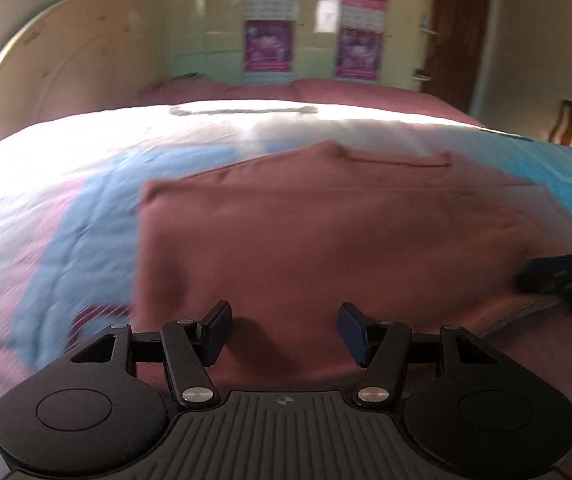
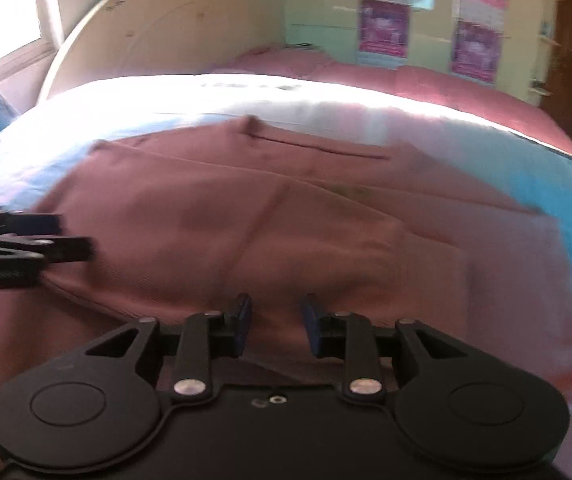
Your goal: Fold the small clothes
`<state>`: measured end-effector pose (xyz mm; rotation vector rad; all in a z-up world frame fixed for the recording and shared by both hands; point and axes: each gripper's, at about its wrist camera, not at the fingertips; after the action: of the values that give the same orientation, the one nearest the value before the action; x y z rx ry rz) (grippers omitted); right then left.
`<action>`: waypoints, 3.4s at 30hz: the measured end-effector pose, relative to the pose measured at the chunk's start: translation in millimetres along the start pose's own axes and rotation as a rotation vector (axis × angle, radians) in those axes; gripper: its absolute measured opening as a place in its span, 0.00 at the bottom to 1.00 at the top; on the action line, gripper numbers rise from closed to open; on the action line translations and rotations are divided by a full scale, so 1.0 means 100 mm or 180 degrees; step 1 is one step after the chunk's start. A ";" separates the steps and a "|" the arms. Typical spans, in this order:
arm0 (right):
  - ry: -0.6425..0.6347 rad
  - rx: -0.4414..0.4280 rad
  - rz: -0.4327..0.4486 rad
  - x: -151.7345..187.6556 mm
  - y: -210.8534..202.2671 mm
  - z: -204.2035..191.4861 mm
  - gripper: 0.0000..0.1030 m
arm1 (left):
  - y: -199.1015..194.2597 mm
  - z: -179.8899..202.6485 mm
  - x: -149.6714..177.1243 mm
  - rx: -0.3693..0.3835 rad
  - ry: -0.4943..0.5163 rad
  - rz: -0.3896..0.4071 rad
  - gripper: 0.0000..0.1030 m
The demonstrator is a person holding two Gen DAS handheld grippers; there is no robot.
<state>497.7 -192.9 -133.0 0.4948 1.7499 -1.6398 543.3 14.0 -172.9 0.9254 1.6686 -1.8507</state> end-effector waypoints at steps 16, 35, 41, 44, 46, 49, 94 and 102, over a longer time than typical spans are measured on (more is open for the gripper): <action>0.0460 0.0080 -0.0057 0.12 -0.07 0.61 0.14 | -0.04 -0.08 0.08 -0.0332 0.0092 -0.0153 0.58; 0.0169 -0.0113 -0.0058 0.14 -0.09 0.66 0.16 | 0.05 0.25 -0.03 -0.0871 0.0212 -0.0294 0.60; 0.0428 -0.0151 0.0091 0.14 -0.31 0.75 0.46 | -0.12 0.31 0.02 -0.0948 0.0316 -0.0224 0.76; 0.0580 -0.0186 0.0091 0.25 -0.54 0.84 0.40 | -0.38 0.31 0.18 -0.0872 0.0338 -0.0135 0.84; 0.0686 -0.0216 0.0081 0.38 -0.71 0.93 0.40 | -0.60 0.25 0.33 -0.0762 0.0312 -0.0131 0.84; 0.0954 -0.0278 0.0042 0.66 -1.02 1.14 0.37 | -0.98 0.04 0.65 -0.0579 0.0118 -0.0145 0.84; 0.2577 -0.0817 0.0275 2.43 -2.35 1.46 0.09 | -2.05 -0.83 2.14 0.1226 -0.2089 -0.0031 0.06; 0.2198 -0.0801 0.0794 1.49 -2.45 1.51 0.08 | -1.98 -0.92 1.34 0.1459 -0.2217 0.0550 0.05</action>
<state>259.2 -398.9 -57.1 1.2044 2.2248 -1.1122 324.7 144.9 -145.3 0.4638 0.7460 -2.1329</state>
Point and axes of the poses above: each gripper's, at about its wrist camera, not at the fingertips, and y roughly the way its jaws point, z to its right, x to its underside
